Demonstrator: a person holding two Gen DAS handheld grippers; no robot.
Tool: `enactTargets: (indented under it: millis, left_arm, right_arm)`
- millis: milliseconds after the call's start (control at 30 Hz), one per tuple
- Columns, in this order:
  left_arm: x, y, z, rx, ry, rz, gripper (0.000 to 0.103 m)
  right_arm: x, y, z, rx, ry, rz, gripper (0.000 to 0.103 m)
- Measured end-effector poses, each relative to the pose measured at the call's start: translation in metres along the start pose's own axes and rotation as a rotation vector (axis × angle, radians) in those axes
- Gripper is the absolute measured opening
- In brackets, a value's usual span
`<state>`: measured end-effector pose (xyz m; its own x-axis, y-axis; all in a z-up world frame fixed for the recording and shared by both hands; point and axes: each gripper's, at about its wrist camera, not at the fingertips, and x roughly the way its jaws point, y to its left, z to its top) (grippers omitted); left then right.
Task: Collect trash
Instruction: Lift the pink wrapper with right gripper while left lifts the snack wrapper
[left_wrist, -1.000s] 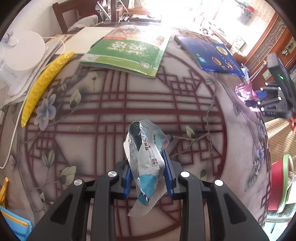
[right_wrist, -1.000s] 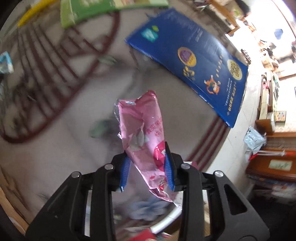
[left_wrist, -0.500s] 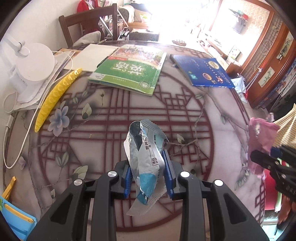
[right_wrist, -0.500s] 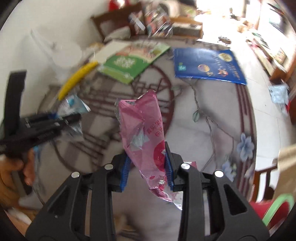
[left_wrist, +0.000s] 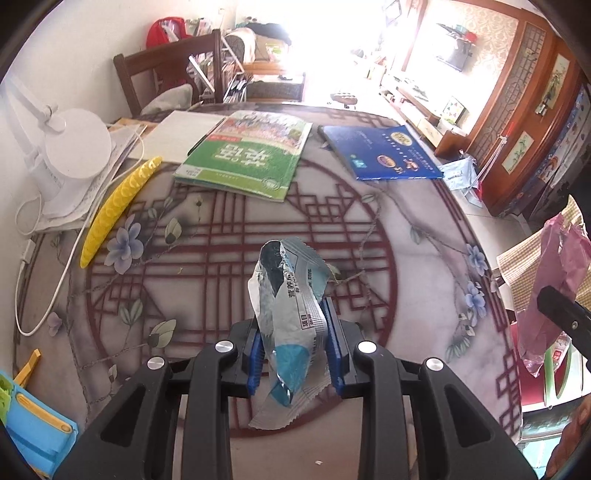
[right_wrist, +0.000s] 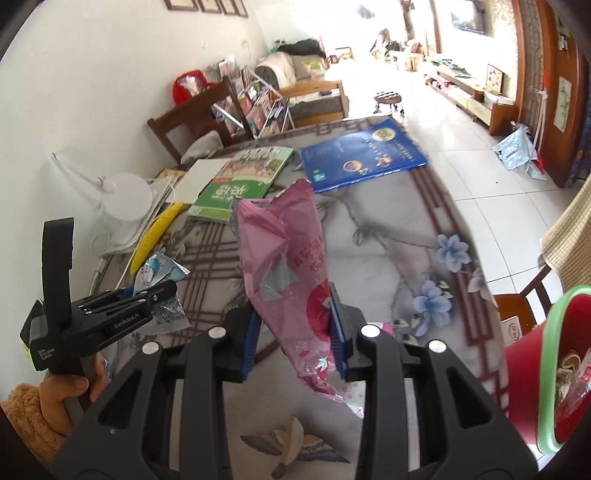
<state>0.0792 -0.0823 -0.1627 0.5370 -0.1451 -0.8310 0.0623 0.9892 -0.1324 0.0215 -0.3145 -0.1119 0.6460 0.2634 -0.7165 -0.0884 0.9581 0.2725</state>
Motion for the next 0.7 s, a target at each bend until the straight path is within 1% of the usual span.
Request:
enactTargets:
  millis: [200,367,700]
  left_arm:
    - [-0.013,-0.026,-0.009,0.027,-0.027,0.001,0.026]
    - [-0.027,-0.058,-0.016,0.038,-0.046,-0.003,0.026]
    - [-0.065,-0.15,-0.026,0.07,-0.122,-0.047,0.026]
  right_arm:
    - [-0.03,-0.019,-0.013,0.008,-0.046,-0.008,0.032]
    - [-0.056,-0.042,-0.021,0.013,-0.073,-0.001,0.032]
    - [-0.115,-0.111,-0.03,0.036,-0.14,-0.042,0.032]
